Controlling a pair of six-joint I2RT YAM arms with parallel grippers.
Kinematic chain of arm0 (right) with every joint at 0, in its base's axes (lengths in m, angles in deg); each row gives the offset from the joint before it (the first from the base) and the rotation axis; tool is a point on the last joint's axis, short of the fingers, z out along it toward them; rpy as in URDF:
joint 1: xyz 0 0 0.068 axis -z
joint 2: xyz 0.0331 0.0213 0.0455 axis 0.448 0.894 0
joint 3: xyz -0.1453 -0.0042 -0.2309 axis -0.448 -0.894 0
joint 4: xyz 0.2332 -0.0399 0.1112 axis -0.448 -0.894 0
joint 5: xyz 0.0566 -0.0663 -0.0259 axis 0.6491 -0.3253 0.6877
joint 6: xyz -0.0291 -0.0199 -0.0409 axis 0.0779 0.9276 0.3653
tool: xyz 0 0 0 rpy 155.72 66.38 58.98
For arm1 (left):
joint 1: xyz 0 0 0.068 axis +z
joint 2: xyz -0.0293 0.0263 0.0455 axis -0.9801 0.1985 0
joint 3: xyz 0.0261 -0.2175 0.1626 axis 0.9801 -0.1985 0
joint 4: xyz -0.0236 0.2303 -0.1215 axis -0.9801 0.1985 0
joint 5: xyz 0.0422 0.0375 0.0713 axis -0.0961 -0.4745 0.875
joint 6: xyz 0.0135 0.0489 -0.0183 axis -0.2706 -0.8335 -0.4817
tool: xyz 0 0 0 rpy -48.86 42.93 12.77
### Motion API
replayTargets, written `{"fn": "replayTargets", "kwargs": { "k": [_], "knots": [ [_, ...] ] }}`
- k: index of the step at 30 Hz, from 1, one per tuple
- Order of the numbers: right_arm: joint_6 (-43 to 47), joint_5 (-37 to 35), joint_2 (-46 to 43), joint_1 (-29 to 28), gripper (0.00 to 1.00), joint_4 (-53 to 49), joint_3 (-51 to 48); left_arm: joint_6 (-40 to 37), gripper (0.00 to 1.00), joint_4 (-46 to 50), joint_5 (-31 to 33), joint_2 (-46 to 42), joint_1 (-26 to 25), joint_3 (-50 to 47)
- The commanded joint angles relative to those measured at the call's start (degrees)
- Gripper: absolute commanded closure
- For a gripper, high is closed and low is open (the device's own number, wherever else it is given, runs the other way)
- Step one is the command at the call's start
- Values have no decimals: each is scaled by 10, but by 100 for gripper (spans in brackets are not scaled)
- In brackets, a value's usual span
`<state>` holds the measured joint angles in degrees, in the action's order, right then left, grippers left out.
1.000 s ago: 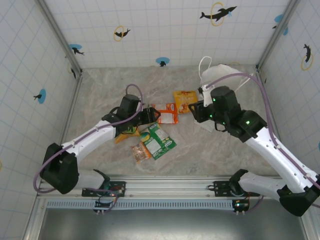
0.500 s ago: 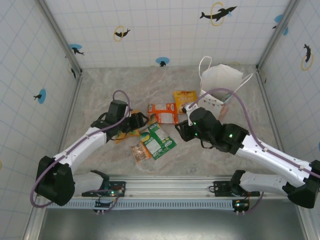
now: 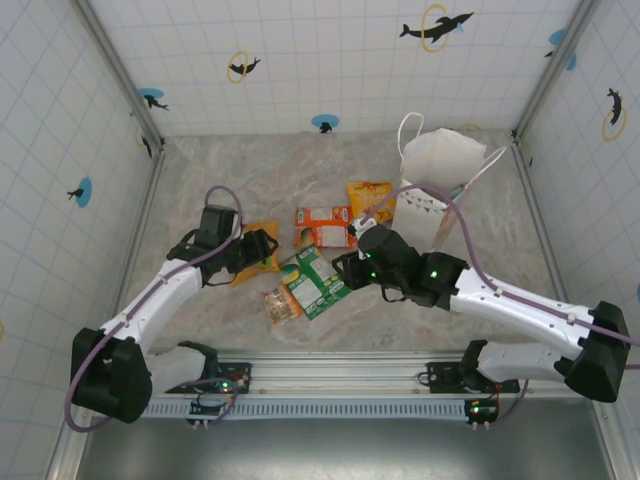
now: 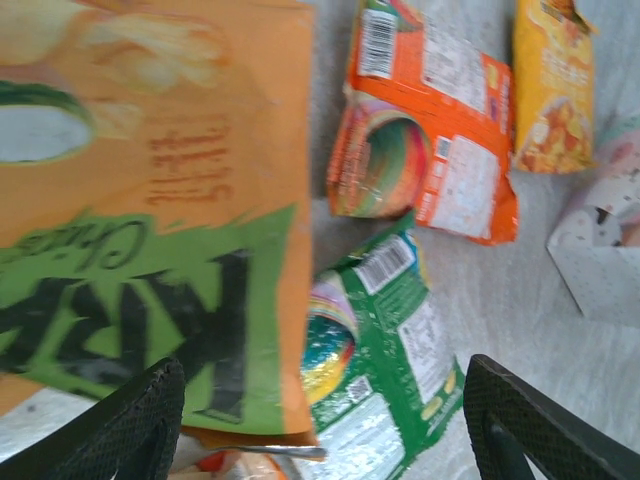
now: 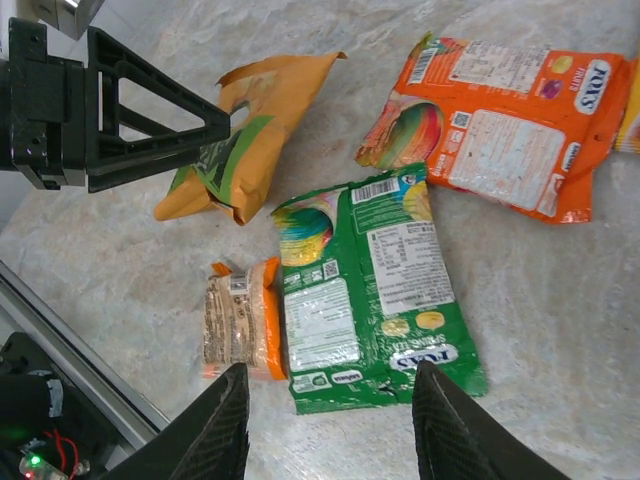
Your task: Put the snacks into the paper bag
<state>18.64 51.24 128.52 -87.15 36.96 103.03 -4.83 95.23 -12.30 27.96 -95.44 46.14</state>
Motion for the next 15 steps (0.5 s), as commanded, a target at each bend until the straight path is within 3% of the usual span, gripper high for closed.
{"fn": "replayTargets", "kwargs": {
  "k": [1,7,12,15],
  "knots": [
    [-26,22,24,-8,54,67,-7,-16,23,42,29,-8,36,16],
    [-45,40,106,-21,51,108,38,-41,24,39,24,10,100,16],
    [-60,42,179,-23,50,121,90,-45,38,4,-35,29,105,10],
    [-65,50,221,-22,49,145,117,-52,42,-2,-32,35,104,4]
  ]
}}
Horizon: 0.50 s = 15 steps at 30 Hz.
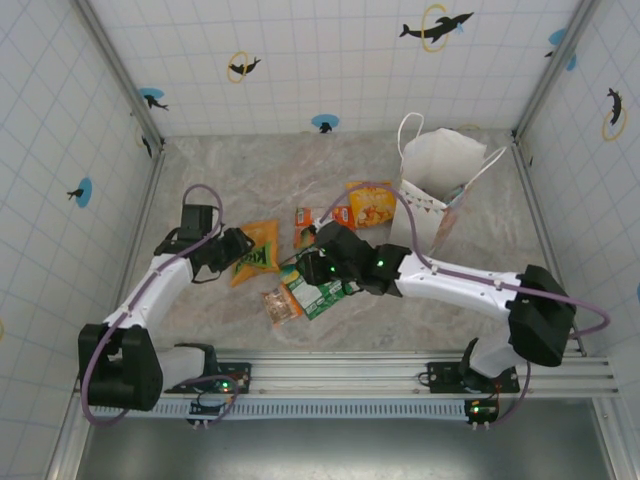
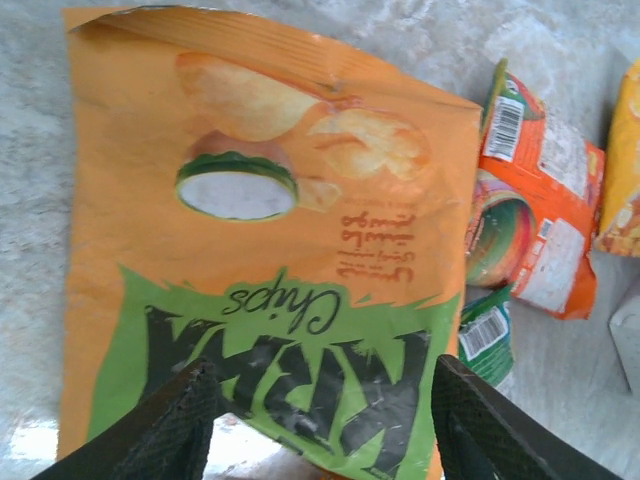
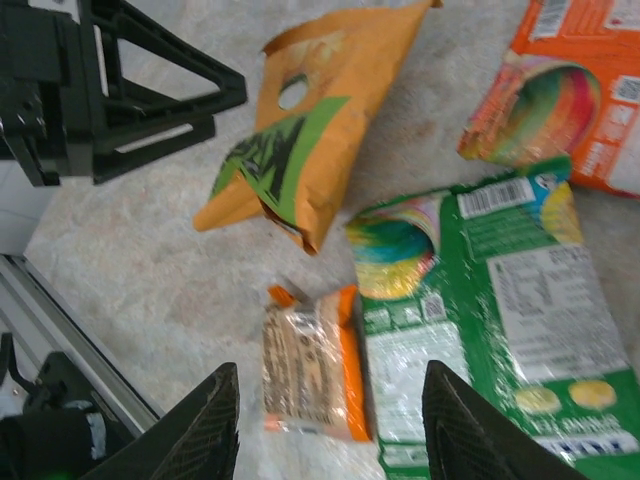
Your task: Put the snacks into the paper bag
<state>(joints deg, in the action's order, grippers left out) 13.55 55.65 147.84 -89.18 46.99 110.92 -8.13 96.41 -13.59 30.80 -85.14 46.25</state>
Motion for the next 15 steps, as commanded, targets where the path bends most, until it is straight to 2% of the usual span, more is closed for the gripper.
{"fn": "replayTargets", "kwargs": {
  "k": [1,4,10,15],
  "knots": [
    [-15,8,47,-2,49,42,55,-26,43,-9,-11,12,2,3],
    [-27,13,102,-1,46,25,109,-46,45,5,21,28,2,6],
    [-84,19,180,7,44,63,152,-62,53,7,69,50,2,-4],
    [-116,12,232,15,41,85,168,-76,54,7,72,64,2,-12]
  ]
}}
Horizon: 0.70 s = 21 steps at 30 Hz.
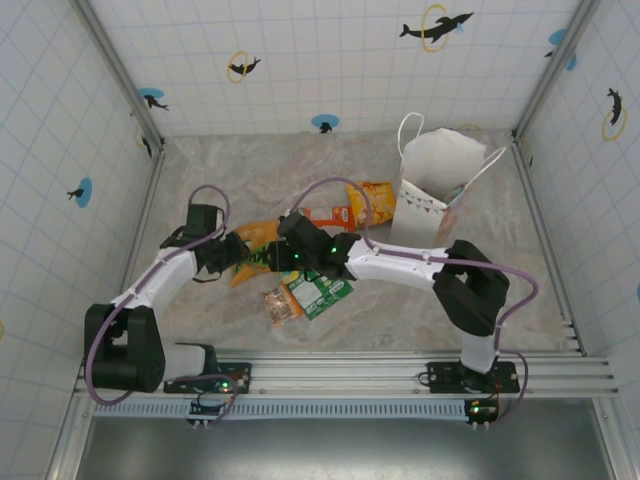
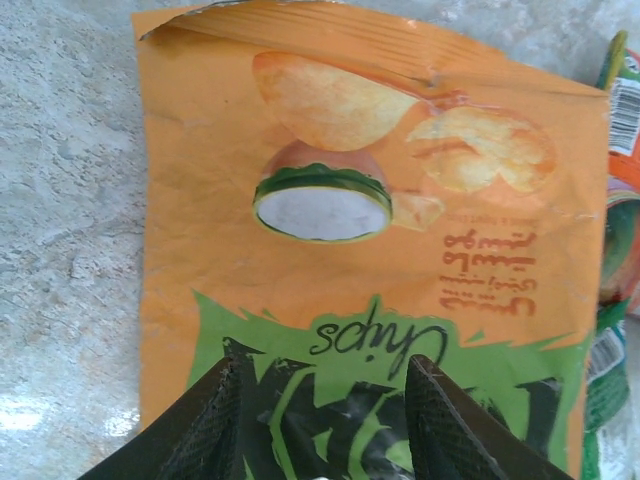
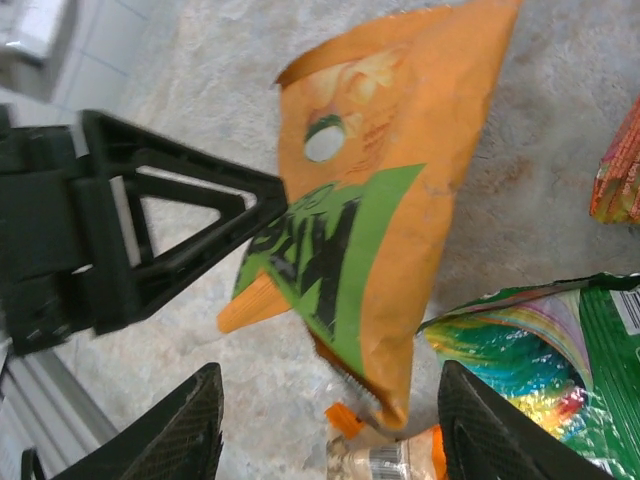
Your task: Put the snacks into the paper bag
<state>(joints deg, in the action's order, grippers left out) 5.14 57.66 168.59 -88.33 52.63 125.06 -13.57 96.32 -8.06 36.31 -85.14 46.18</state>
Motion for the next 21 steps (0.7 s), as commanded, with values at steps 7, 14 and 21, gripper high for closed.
{"fn": "replayTargets", "kwargs": {
  "k": [7,14,21],
  "knots": [
    [-32,-16,68,24,41,66,45,-36,58,1,19,24,2,-30],
    [-30,20,116,43,42,103,72,-46,59,-1,17,41,2,-31],
    [-47,54,160,50,43,136,97,-50,59,-6,13,52,2,-30]
  ]
}}
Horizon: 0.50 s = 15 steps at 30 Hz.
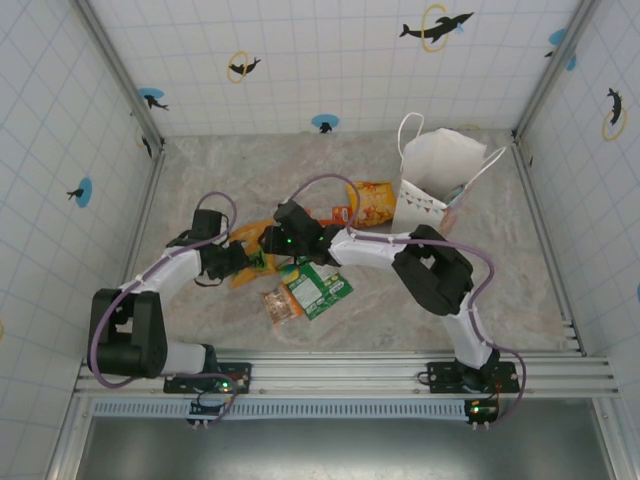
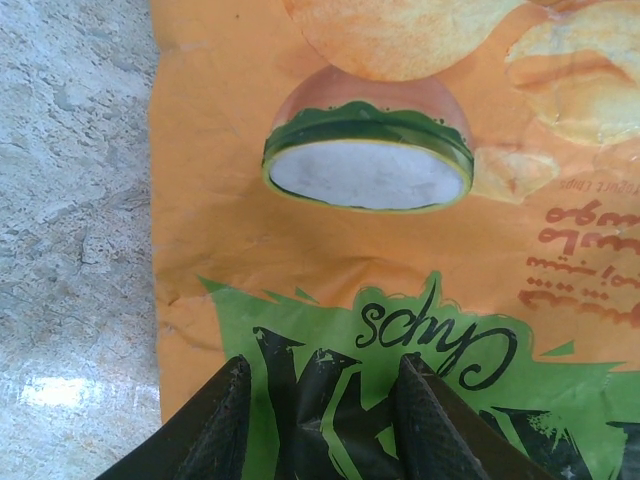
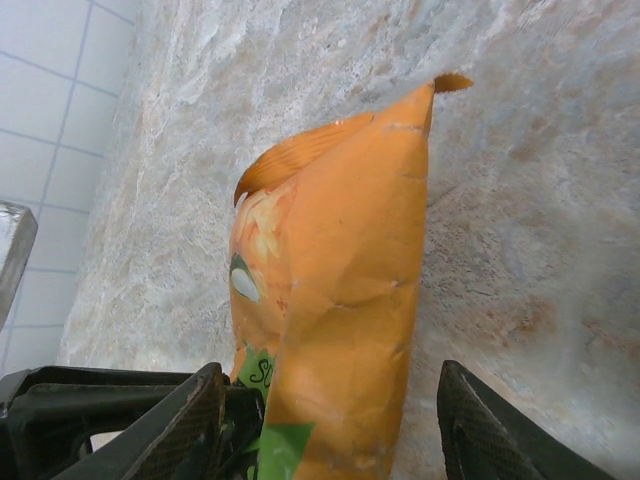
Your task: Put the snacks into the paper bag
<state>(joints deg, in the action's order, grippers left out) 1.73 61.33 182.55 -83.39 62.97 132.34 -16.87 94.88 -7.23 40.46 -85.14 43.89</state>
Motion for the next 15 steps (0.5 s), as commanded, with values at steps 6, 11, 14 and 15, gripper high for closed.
{"fn": "replayTargets", "kwargs": {
  "k": [6,11,14,15],
  "knots": [
    [-38,57,47,-1,50,64,33,-16,59,4,3,14,2,-9],
    [-35,59,44,-3,69,67,34,-13,59,5,1,11,2,-5],
    [-28,51,32,-3,79,71,27,-11,59,10,2,5,2,4],
    [-24,47,28,-3,81,72,25,-10,57,14,4,2,2,9]
  ]
}}
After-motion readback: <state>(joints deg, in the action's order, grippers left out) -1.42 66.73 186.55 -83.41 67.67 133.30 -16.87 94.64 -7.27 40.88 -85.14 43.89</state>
